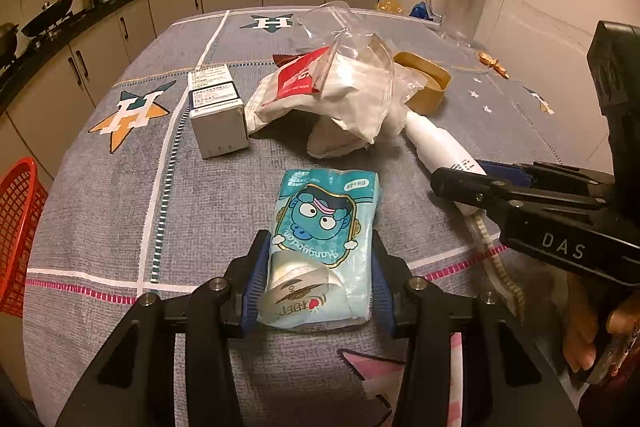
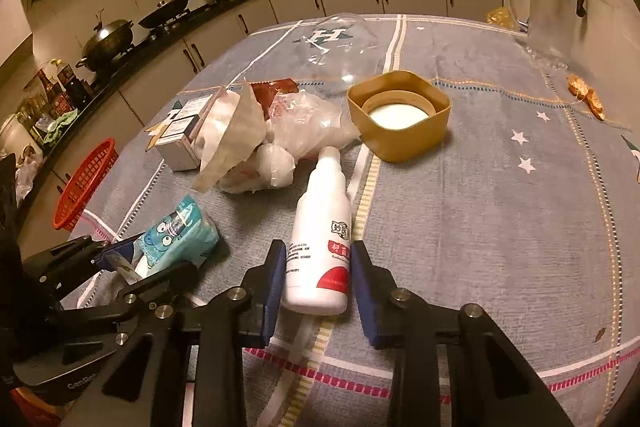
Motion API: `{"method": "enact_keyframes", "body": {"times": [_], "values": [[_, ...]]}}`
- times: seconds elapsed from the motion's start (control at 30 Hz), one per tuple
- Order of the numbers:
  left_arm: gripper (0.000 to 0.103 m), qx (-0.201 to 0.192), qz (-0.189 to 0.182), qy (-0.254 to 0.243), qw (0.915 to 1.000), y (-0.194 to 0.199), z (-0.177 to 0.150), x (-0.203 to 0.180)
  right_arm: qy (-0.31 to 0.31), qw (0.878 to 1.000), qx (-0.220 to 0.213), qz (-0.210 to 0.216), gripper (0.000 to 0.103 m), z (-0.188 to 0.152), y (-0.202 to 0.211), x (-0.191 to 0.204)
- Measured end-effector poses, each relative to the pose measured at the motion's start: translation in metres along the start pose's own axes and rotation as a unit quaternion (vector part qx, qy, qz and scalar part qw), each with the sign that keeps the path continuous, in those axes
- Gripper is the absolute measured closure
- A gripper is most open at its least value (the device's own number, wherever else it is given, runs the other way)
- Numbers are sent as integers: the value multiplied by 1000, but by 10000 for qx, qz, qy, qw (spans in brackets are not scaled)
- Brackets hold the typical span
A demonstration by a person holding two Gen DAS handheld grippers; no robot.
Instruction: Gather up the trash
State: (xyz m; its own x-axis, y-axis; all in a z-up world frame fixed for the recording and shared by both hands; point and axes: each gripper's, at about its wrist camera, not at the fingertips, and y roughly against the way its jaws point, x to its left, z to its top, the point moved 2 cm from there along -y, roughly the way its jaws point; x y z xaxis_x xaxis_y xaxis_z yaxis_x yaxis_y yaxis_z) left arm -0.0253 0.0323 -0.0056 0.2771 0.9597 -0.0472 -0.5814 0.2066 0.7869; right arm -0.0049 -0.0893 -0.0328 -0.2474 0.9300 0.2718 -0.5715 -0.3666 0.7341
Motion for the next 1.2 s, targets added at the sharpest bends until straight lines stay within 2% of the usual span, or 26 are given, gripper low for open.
{"method": "enact_keyframes", "body": {"times": [0.23, 0.4, 0.53, 0.63, 0.77, 0.83, 0.9, 1.2], "values": [[58, -34, 79, 3, 10000, 0, 1, -3, 194, 9994, -262, 82, 70, -3, 11, 8], [58, -24, 191, 38, 9998, 1, 1, 0, 349, 9993, -67, 112, 70, -6, 6, 11], [58, 5, 287, 54, 9996, 2, 2, 6, 195, 9993, 91, 319, 64, -3, 3, 9], [58, 38, 315, 57, 9995, 0, 2, 8, 205, 9995, 39, 242, 59, -1, 3, 11], [56, 67, 328, 62, 9994, -3, 3, 8, 164, 9996, 69, 218, 58, -1, -1, 11], [56, 59, 347, 42, 9994, -3, 3, 7, 185, 9996, 38, 200, 61, -2, -1, 12], [56, 49, 351, 49, 9994, -3, 3, 8, 244, 9997, 16, 95, 70, -3, -2, 13], [59, -98, 345, 98, 9993, 6, 4, 10, 154, 9993, -261, 230, 70, -3, 10, 9]]}}
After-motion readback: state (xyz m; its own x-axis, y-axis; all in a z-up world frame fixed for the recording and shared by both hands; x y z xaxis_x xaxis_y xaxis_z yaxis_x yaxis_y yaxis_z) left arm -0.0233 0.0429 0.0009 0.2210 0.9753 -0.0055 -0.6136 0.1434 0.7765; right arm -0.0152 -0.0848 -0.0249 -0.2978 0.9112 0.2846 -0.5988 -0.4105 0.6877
